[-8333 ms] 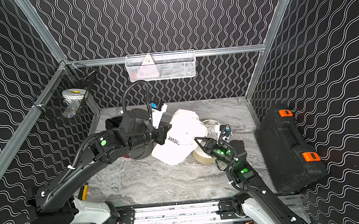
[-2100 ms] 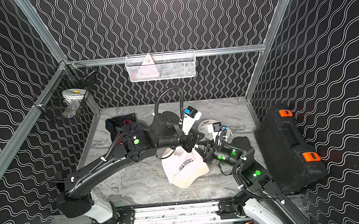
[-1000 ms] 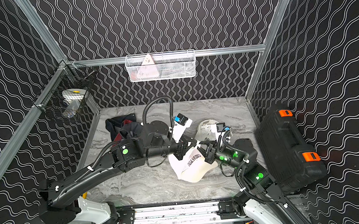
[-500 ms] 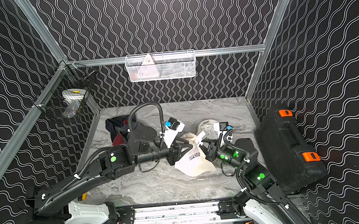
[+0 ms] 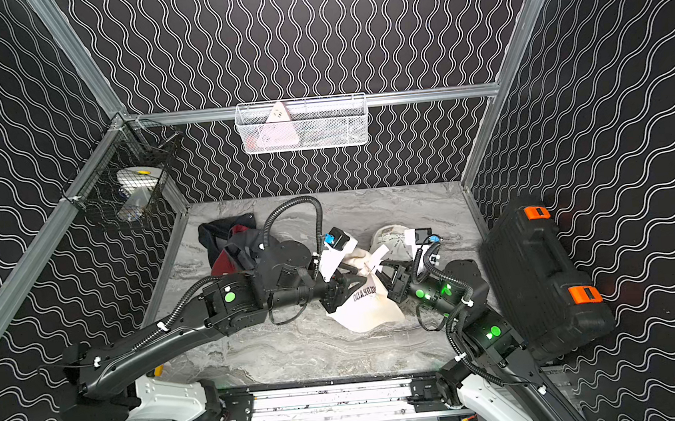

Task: Open the adjustable buckle of the baseball cap
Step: Open the adjustable buckle on the baseball cap, then pull the adjustable strap on the baseball cap.

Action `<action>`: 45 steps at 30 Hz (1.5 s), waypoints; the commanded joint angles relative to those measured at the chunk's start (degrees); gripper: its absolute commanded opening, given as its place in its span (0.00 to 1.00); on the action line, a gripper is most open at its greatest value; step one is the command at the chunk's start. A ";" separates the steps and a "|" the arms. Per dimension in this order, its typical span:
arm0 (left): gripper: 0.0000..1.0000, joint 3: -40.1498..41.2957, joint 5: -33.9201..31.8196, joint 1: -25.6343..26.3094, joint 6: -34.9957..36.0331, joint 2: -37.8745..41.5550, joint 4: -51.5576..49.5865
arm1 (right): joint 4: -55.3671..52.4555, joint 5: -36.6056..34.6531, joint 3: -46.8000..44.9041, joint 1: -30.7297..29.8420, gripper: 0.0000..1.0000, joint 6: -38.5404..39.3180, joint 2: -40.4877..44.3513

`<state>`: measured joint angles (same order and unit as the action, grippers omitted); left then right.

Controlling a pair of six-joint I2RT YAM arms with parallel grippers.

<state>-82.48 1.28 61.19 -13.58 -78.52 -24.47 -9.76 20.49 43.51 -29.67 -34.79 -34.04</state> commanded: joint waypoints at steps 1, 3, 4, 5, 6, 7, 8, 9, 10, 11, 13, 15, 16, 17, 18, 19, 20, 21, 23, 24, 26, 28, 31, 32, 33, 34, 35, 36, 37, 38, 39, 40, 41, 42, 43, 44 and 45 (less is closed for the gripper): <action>0.38 -0.49 -2.21 0.16 1.20 -0.47 -0.20 | 1.24 1.11 0.87 -0.04 0.00 -0.50 -0.27; 0.38 -0.79 -3.65 0.25 1.36 -1.01 -0.54 | 1.46 1.34 0.97 -0.04 0.00 -0.60 -0.36; 0.38 -1.02 -4.27 0.24 1.52 -1.23 -0.91 | 1.67 1.54 0.97 -0.04 0.00 -0.72 -0.37; 0.39 -1.32 -4.80 0.25 1.63 -1.56 -1.18 | 1.97 1.73 0.88 -0.04 0.00 -0.92 -0.42; 0.39 -1.30 -5.16 0.25 1.70 -1.67 -1.15 | 2.19 1.98 0.73 -0.04 0.00 -1.14 -0.42; 0.39 -1.29 -5.38 0.25 1.70 -1.72 -1.02 | 2.37 2.24 0.62 -0.04 0.00 -1.26 -0.37; 0.40 -1.28 -5.65 0.27 1.78 -1.83 -0.81 | 2.58 2.48 0.53 -0.04 0.00 -1.47 -0.49; 0.40 -1.32 -5.97 0.32 1.81 -2.01 -0.71 | 2.82 2.75 0.37 -0.04 0.00 -1.65 -0.50; 0.40 -1.29 -6.32 0.33 1.80 -2.21 -0.67 | 3.11 3.15 0.11 -0.04 0.00 -1.88 -0.54; 0.39 -1.37 -6.69 0.33 1.89 -2.39 -0.75 | 3.44 3.53 -0.02 -0.04 0.00 -2.16 -0.59; 0.40 -1.66 -7.34 0.33 2.03 -2.86 -0.86 | 3.69 3.92 -0.34 -0.06 0.00 -2.45 -0.50; 0.40 -1.73 -7.65 0.33 2.16 -3.19 -0.68 | 3.70 3.99 -0.44 -0.04 0.00 -2.48 -0.41; 0.40 -1.64 -7.86 0.33 2.08 -3.28 -0.47 | 3.70 3.99 -0.44 -0.04 0.00 -2.48 -0.37; 0.40 -1.58 -8.00 0.33 2.07 -3.42 -0.36 | 3.70 4.03 -0.31 -0.04 0.00 -2.47 -0.40; 0.40 -1.58 -8.05 0.33 2.07 -3.49 -0.25 | 3.72 4.12 -0.33 -0.04 0.00 -2.44 -0.41; 0.39 -1.55 -8.05 0.33 2.03 -3.60 -0.13 | 3.65 4.20 -0.18 -0.04 0.00 -2.39 -0.48; 0.37 -1.48 -7.87 0.33 1.98 -3.63 0.03 | 3.62 4.29 -0.20 -0.04 0.00 -2.35 -0.50; 0.34 -1.55 -7.87 0.33 1.98 -3.73 0.10 | 3.57 4.25 -0.18 -0.04 0.00 -2.25 -0.50; 0.26 -1.66 -7.84 0.33 1.98 -3.87 -0.12 | 3.43 4.04 -0.22 -0.04 0.00 -2.14 -0.40; 0.23 -1.64 -7.87 0.33 2.06 -3.85 -0.13 | 3.30 3.96 -0.18 -0.04 0.00 -2.06 -0.39; 0.19 -1.24 -7.78 0.33 2.16 -3.57 0.18 | 3.17 3.86 -0.18 -0.04 0.00 -1.99 -0.15; 0.13 -1.02 -7.79 0.33 2.07 -3.40 0.21 | 3.18 3.85 -0.35 -0.04 0.00 -2.04 -0.05; 0.04 -1.08 -7.64 0.33 2.16 -3.31 0.04 | 2.84 3.68 -0.42 -0.04 0.00 -1.86 0.03; 0.01 -1.18 -7.52 0.39 2.16 -3.22 -0.18 | 2.66 3.53 -0.44 -0.04 0.00 -1.75 0.14; 0.00 -1.28 -7.56 0.42 2.16 -3.24 -0.35 | 2.54 3.21 -0.51 -0.04 0.00 -1.71 0.25; 0.00 -1.37 -7.58 0.42 2.16 -3.14 -0.51 | 2.29 2.91 -0.46 -0.08 0.00 -1.52 0.34; 0.00 -1.40 -7.67 0.51 2.16 -2.99 -0.71 | 1.91 2.48 -0.53 -0.10 0.00 -1.32 0.40; 0.00 -1.46 -7.62 0.55 2.16 -2.90 -0.84 | 1.60 2.24 -0.51 -0.08 0.00 -1.17 0.47; 0.00 -1.55 -7.66 0.60 2.16 -2.83 -1.06 | 1.14 2.02 -0.46 -0.04 0.00 -0.71 0.48; 0.00 -1.63 -7.69 0.69 2.16 -2.77 -1.31 | 0.66 1.84 -0.41 -0.04 0.00 -0.32 0.43; 0.00 -1.84 -7.72 0.77 2.16 -2.74 -1.65 | 0.18 1.70 -0.22 -0.04 0.00 0.01 0.25; 0.00 -2.08 -7.83 0.86 2.07 -2.66 -1.98 | -0.43 1.57 -0.11 -0.04 0.00 0.60 -0.02; 0.00 -2.37 -8.01 1.03 1.99 -2.69 -2.39 | -1.02 1.73 0.15 -0.04 0.00 1.21 -0.31; 0.00 -2.73 -8.11 1.12 1.94 -2.75 -2.95 | -1.55 1.83 0.30 -0.04 0.00 1.78 -0.49; 0.00 -3.28 -8.38 1.30 1.91 -2.86 -3.71 | -2.19 1.83 0.45 -0.04 0.00 2.44 -0.82; 0.00 -3.84 -8.60 1.39 1.90 -3.04 -4.52 | -2.63 1.84 0.60 -0.04 0.00 3.06 -0.87; 0.00 -4.41 -8.75 1.56 1.98 -3.20 -5.25 | -3.05 1.70 0.57 -0.04 0.00 3.52 -0.92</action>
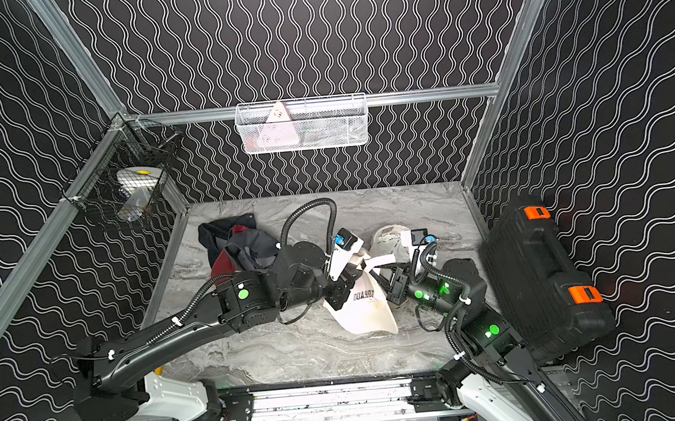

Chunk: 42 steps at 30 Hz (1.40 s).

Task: Open the adjustable buckle of the baseball cap
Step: Pull the adjustable strap on the baseball cap.

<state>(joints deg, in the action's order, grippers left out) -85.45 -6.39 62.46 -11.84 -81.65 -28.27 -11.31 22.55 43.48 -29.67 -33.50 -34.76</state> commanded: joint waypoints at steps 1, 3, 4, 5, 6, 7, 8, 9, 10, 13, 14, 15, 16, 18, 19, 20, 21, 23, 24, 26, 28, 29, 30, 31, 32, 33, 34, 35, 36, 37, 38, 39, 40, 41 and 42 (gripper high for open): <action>0.00 -2.08 -1.33 0.46 0.23 -0.31 -2.37 | -2.07 -0.56 0.80 -0.04 0.00 2.92 -0.16; 0.00 -3.35 -1.81 0.65 0.15 -0.66 -4.01 | -3.32 -0.79 1.23 -0.04 0.00 4.05 -0.20; 0.00 -4.05 -2.04 0.65 0.01 -0.86 -4.82 | -4.05 -0.75 1.32 -0.04 0.00 4.71 -0.13; 0.00 -4.75 -2.17 0.69 -0.16 -1.12 -5.56 | -4.60 -0.58 1.50 -0.04 0.00 5.28 -0.13; 0.00 -5.34 -2.18 0.74 -0.25 -1.28 -6.25 | -5.01 -0.42 1.72 -0.04 0.00 5.72 -0.08; 0.00 -5.98 -2.22 0.74 -0.29 -1.66 -7.10 | -5.50 -0.18 1.95 -0.04 0.02 6.17 -0.06; 0.00 -6.61 -2.22 0.74 -0.45 -1.99 -7.80 | -5.85 0.35 2.24 -0.04 0.06 6.73 -0.20; 0.00 -7.17 -2.42 0.74 -0.62 -2.31 -8.48 | -6.20 0.77 2.47 -0.04 0.09 7.11 -0.23; 0.00 -7.91 -2.48 0.78 -0.78 -2.75 -9.35 | -6.56 1.25 2.73 -0.04 0.12 7.49 -0.38; 0.00 -9.86 -2.44 0.78 -1.19 -4.07 -11.62 | -7.47 2.34 3.35 -0.04 0.18 8.33 -0.72; 0.00 -10.46 -2.35 0.74 -1.36 -4.43 -12.14 | -7.73 2.41 3.44 -0.04 0.19 8.47 -0.70; 0.00 -10.89 -2.20 0.76 -1.50 -4.66 -12.48 | -7.70 2.42 3.41 -0.04 0.21 8.46 -0.74; 0.00 -11.36 -2.13 0.79 -1.61 -4.90 -12.86 | -7.76 2.42 3.36 -0.04 0.22 8.61 -0.65; 0.00 -12.05 -1.79 0.83 -1.74 -5.28 -13.53 | -7.77 2.24 3.36 -0.04 0.25 8.57 -0.48; 0.00 -12.27 -1.57 0.87 -1.79 -5.37 -13.72 | -7.88 2.15 3.44 -0.04 0.26 8.75 -0.46; 0.00 -12.50 -1.60 0.94 -1.85 -5.43 -13.87 | -7.94 2.13 3.51 -0.04 0.28 8.80 -0.48; 0.00 -12.71 -1.64 0.91 -1.88 -5.45 -14.10 | -7.97 2.07 3.58 -0.04 0.29 8.89 -0.43; 0.00 -13.18 -1.64 1.00 -1.96 -5.71 -14.66 | -8.33 1.98 3.80 -0.04 0.31 9.18 -0.69; 0.00 -13.44 -1.65 1.00 -1.96 -5.91 -14.96 | -8.66 1.74 3.95 -0.04 0.32 9.39 -0.82; 0.00 -14.00 -1.78 1.06 -1.96 -6.19 -15.62 | -9.65 0.98 4.37 -0.04 0.34 9.82 -1.07; 0.00 -14.39 -1.62 1.09 -2.00 -6.41 -16.13 | -10.46 0.13 4.74 -0.04 0.35 10.18 -1.10; 0.00 -14.56 -1.61 1.09 -2.03 -6.50 -16.39 | -10.72 -0.20 4.85 -0.04 0.35 10.37 -1.12; 0.00 -14.76 -1.52 1.09 -2.08 -6.65 -16.58 | -10.75 -0.39 4.94 -0.04 0.35 10.51 -1.10; 0.00 -15.16 -1.45 1.09 -2.05 -6.92 -16.94 | -10.84 -0.57 5.04 -0.04 0.36 10.59 -1.08; 0.00 -15.53 -1.39 1.09 -2.13 -7.19 -17.29 | -10.92 -0.57 5.20 -0.04 0.36 10.81 -1.06; 0.00 -15.87 -1.34 1.09 -2.13 -7.50 -17.62 | -11.05 -0.44 5.42 -0.04 0.36 10.95 -1.14; 0.00 -16.35 -1.21 1.14 -2.15 -7.81 -17.93 | -11.21 -0.20 5.55 -0.04 0.36 11.15 -1.29; 0.00 -16.81 -1.17 1.18 -2.14 -8.12 -18.28 | -11.41 0.18 5.80 -0.04 0.37 11.33 -1.52; 0.00 -17.15 -1.13 1.18 -2.14 -8.33 -18.49 | -11.52 0.50 6.15 -0.04 0.37 11.58 -1.65; 0.00 -17.58 -1.08 1.18 -2.13 -8.57 -18.73 | -11.74 0.76 6.23 -0.04 0.37 11.82 -1.86; 0.00 -17.94 -1.08 1.25 -2.12 -8.79 -19.00 | -11.76 1.08 6.47 -0.04 0.37 12.10 -1.91; 0.00 -18.31 -1.08 1.26 -2.06 -9.03 -19.16 | -11.87 1.18 6.52 -0.08 0.37 12.30 -1.97; 0.00 -18.65 -0.96 1.26 -2.05 -9.29 -19.48 | -11.89 1.34 6.61 -0.04 0.37 12.61 -1.91; 0.00 -19.00 -0.98 1.33 -2.00 -9.55 -19.71 | -11.99 1.38 6.78 -0.04 0.38 12.87 -1.96; 0.00 -19.37 -0.92 1.35 -1.97 -9.73 -19.95 | -12.11 1.45 6.94 -0.04 0.38 13.08 -2.01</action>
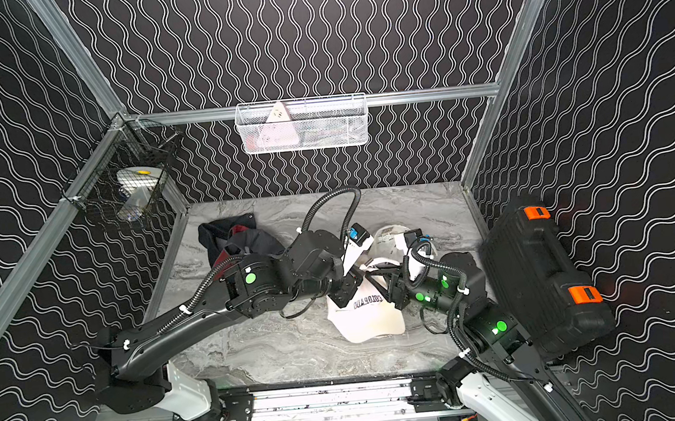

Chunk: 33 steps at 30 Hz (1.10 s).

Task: Open the adjustable buckle of the baseball cap
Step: Pull the adjustable strap on the baseball cap.

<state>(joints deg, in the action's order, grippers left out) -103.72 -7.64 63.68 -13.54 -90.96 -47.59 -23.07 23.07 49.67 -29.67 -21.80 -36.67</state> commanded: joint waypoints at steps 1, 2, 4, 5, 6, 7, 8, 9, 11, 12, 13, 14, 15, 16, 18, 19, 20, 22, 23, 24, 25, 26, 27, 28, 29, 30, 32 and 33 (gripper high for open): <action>0.00 -1.44 0.27 0.14 -0.24 -0.69 -0.92 | -0.51 0.98 0.95 -0.04 0.38 1.56 -0.17; 0.00 -1.77 0.31 0.22 -0.18 -0.97 -1.14 | -0.65 1.01 1.08 -0.04 0.38 1.82 -0.32; 0.00 -2.34 0.34 0.22 -0.02 -1.36 -1.53 | -0.91 0.99 1.39 -0.08 0.38 2.27 -0.71; 0.00 -2.69 0.34 0.22 -0.08 -1.58 -1.77 | -1.01 0.84 1.63 -0.12 0.38 2.44 -0.86; 0.00 -2.93 0.35 0.30 0.00 -1.83 -1.93 | -0.93 0.83 1.59 -0.12 0.38 2.55 -0.95; 0.00 -3.21 0.43 0.30 0.09 -2.00 -2.14 | -0.92 0.84 1.74 -0.12 0.37 2.77 -0.98; 0.00 -3.39 0.43 0.30 0.20 -2.16 -2.31 | -0.84 0.91 1.75 -0.12 0.36 2.92 -1.12; 0.00 -3.50 0.43 0.30 0.18 -2.30 -2.46 | -0.84 0.86 1.83 -0.12 0.35 3.07 -1.20; 0.00 -3.68 0.49 0.30 0.27 -2.38 -2.53 | -0.84 0.82 1.86 -0.12 0.30 3.33 -1.39; 0.00 -3.77 0.52 0.30 0.25 -2.47 -2.57 | -0.80 0.88 1.83 -0.12 0.28 3.35 -1.45; 0.00 -3.80 0.56 0.30 0.27 -2.56 -2.59 | -0.74 0.92 1.77 -0.12 0.26 3.42 -1.46; 0.00 -3.92 0.65 0.30 0.35 -2.71 -2.66 | -0.66 1.01 1.75 -0.12 0.25 3.42 -1.48; 0.00 -4.08 0.77 0.35 0.42 -2.82 -2.72 | -0.66 1.00 1.66 -0.12 0.24 3.43 -1.48; 0.00 -4.16 0.86 0.31 0.45 -2.99 -2.85 | -0.57 1.01 1.57 -0.12 0.22 3.49 -1.47; 0.00 -4.31 1.03 0.38 0.44 -3.24 -3.03 | -0.52 1.08 1.39 -0.12 0.20 3.44 -1.39; 0.00 -4.30 1.11 0.39 0.47 -3.26 -3.03 | -0.41 1.01 1.16 -0.12 0.18 3.43 -1.35; 0.00 -4.22 1.20 0.39 0.47 -3.35 -3.03 | -0.36 1.01 1.01 -0.12 0.17 3.43 -1.15; 0.00 -4.13 1.22 0.39 0.53 -3.35 -3.01 | -0.18 1.08 0.71 -0.12 0.14 3.24 -0.94; 0.00 -4.04 1.22 0.39 0.49 -3.35 -2.95 | -0.13 1.01 0.69 -0.12 0.12 3.11 -0.87; 0.00 -3.89 1.22 0.39 0.50 -3.26 -2.90 | 0.02 1.08 0.54 -0.12 0.11 2.90 -0.78; 0.00 -3.70 1.30 0.39 0.45 -3.18 -2.88 | 0.15 1.10 0.43 -0.12 0.10 2.69 -0.68; 0.00 -3.60 1.29 0.38 0.46 -3.10 -2.78 | 0.37 1.10 0.34 -0.12 0.08 2.48 -0.61; 0.00 -3.44 1.24 0.39 0.49 -3.02 -2.78 | 0.60 1.09 0.14 -0.12 0.07 2.17 -0.52; 0.00 -3.27 1.25 0.39 0.38 -2.92 -2.85 | 0.81 1.10 0.00 -0.12 0.06 1.91 -0.49; 0.00 -3.14 1.22 0.37 0.29 -2.82 -2.83 | 0.92 1.02 -0.01 -0.10 0.04 1.57 -0.50; 0.00 -2.83 1.34 0.39 0.27 -2.67 -2.71 | 1.07 0.84 -0.11 -0.12 0.03 1.17 -0.51; 0.00 -2.30 1.44 0.39 0.10 -2.36 -2.55 | 1.80 0.49 -0.52 -0.12 0.02 0.44 -0.21; 0.00 -1.94 1.49 0.46 0.01 -2.14 -2.44 | 2.34 0.35 -0.80 -0.12 0.01 -0.02 -0.02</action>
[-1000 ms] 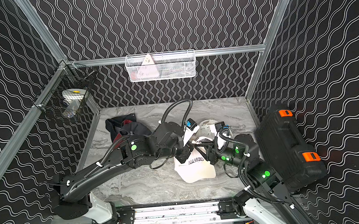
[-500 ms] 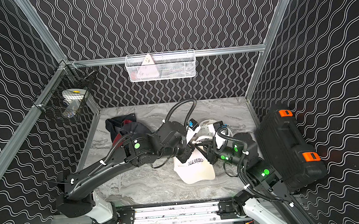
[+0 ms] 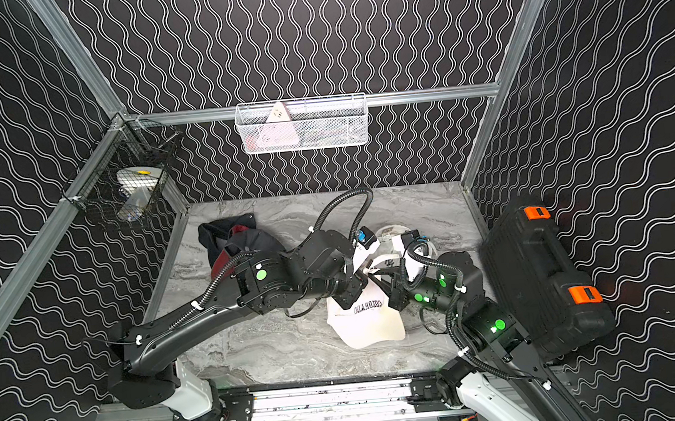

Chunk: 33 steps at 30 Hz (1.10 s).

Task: Open the adjustable buckle of the baseball cap
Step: Pull the adjustable strap on the baseball cap.

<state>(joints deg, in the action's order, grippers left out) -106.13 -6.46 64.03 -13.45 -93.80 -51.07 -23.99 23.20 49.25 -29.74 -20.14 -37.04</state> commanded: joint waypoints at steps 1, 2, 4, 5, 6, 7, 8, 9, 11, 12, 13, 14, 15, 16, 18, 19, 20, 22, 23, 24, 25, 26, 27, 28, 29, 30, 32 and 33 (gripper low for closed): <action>0.00 0.89 0.39 0.12 -0.17 0.88 1.11 | 3.83 0.10 -0.76 -0.06 0.00 -2.19 0.62; 0.00 1.13 0.41 0.13 -0.21 1.06 1.23 | 4.25 0.00 -1.01 -0.06 0.00 -2.56 0.73; 0.00 1.75 0.42 0.13 -0.43 1.41 1.33 | 4.89 -0.30 -1.45 -0.06 0.00 -3.35 1.05; 0.00 2.01 0.40 0.22 -0.43 1.49 1.37 | 5.07 -0.48 -1.63 -0.06 0.00 -3.65 1.09; 0.00 2.23 0.50 0.22 -0.52 1.59 1.49 | 5.30 -0.80 -1.78 -0.06 0.00 -3.97 1.26; 0.00 2.39 0.65 0.28 -0.52 1.66 1.45 | 5.45 -1.10 -1.93 -0.06 0.00 -4.24 1.35; 0.00 2.57 0.66 0.31 -0.48 1.70 1.42 | 5.76 -1.47 -2.10 -0.06 0.00 -4.61 1.61; 0.00 2.74 0.59 0.31 -0.52 1.85 1.43 | 6.12 -1.95 -2.38 -0.05 0.00 -5.02 1.87; 0.00 3.11 0.63 0.39 -0.61 2.02 1.66 | 6.88 -2.34 -2.80 -0.06 0.00 -5.72 2.36; 0.00 3.36 0.62 0.39 -0.69 2.13 1.69 | 7.17 -2.62 -3.03 -0.06 0.00 -6.02 2.58; 0.00 3.61 0.72 0.39 -0.70 2.28 1.78 | 7.36 -2.79 -3.11 -0.06 0.00 -6.21 2.69; 0.00 3.96 0.82 0.39 -0.75 2.39 1.98 | 7.55 -3.10 -3.12 -0.06 0.00 -6.38 2.80; 0.00 4.23 0.92 0.39 -0.75 2.39 2.12 | 7.70 -3.44 -3.24 -0.06 0.00 -6.48 2.89; 0.00 4.35 1.07 0.39 -0.86 2.41 2.20 | 7.79 -3.72 -3.22 -0.06 0.00 -6.64 2.95; 0.00 4.78 1.26 0.48 -0.96 2.44 2.34 | 8.12 -4.20 -3.46 -0.06 0.00 -6.93 3.19; 0.00 4.94 1.35 0.48 -0.92 2.40 2.35 | 8.27 -4.38 -3.62 -0.06 0.00 -7.08 3.28; 0.00 5.20 1.43 0.48 -0.94 2.52 2.54 | 8.38 -4.64 -3.69 -0.06 0.00 -7.18 3.43; 0.00 5.44 1.66 0.50 -0.98 2.57 2.73 | 8.45 -5.08 -3.80 -0.06 0.00 -7.28 3.55; 0.00 5.57 1.62 0.57 -0.99 2.65 2.78 | 8.52 -5.22 -3.86 -0.06 0.00 -7.37 3.57; 0.00 5.73 1.62 0.57 -1.09 2.65 2.90 | 8.64 -5.40 -3.84 -0.06 0.00 -7.37 3.68; 0.00 5.89 1.71 0.57 -1.11 2.66 2.97 | 8.61 -5.57 -3.95 -0.06 0.00 -7.45 3.72; 0.00 6.00 1.71 0.66 -1.22 2.66 3.07 | 8.57 -5.78 -3.97 -0.06 0.00 -7.46 3.77; 0.00 6.11 1.84 0.66 -1.24 2.68 3.08 | 8.59 -6.09 -3.93 -0.06 0.00 -7.48 3.86; 0.00 6.26 1.95 0.76 -1.31 2.66 3.15 | 8.55 -6.36 -3.92 -0.06 0.00 -7.62 3.90; 0.00 6.37 1.98 0.82 -1.31 2.66 3.21 | 8.57 -6.70 -3.89 -0.06 0.00 -7.61 4.11; 0.00 6.60 2.03 0.91 -1.34 2.79 3.31 | 8.54 -7.00 -3.92 -0.06 0.00 -7.70 4.21; 0.00 6.85 1.85 1.00 -1.35 2.76 3.34 | 8.51 -7.67 -4.08 -0.06 0.00 -7.81 4.53; 0.00 7.02 1.84 1.01 -1.40 2.87 3.43 | 8.47 -8.07 -4.08 -0.06 0.00 -7.88 4.60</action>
<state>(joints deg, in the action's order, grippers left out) -99.37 -4.69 64.90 -13.82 -91.29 -47.81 -18.83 17.26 45.15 -29.82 -27.18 -32.73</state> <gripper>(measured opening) 0.067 0.056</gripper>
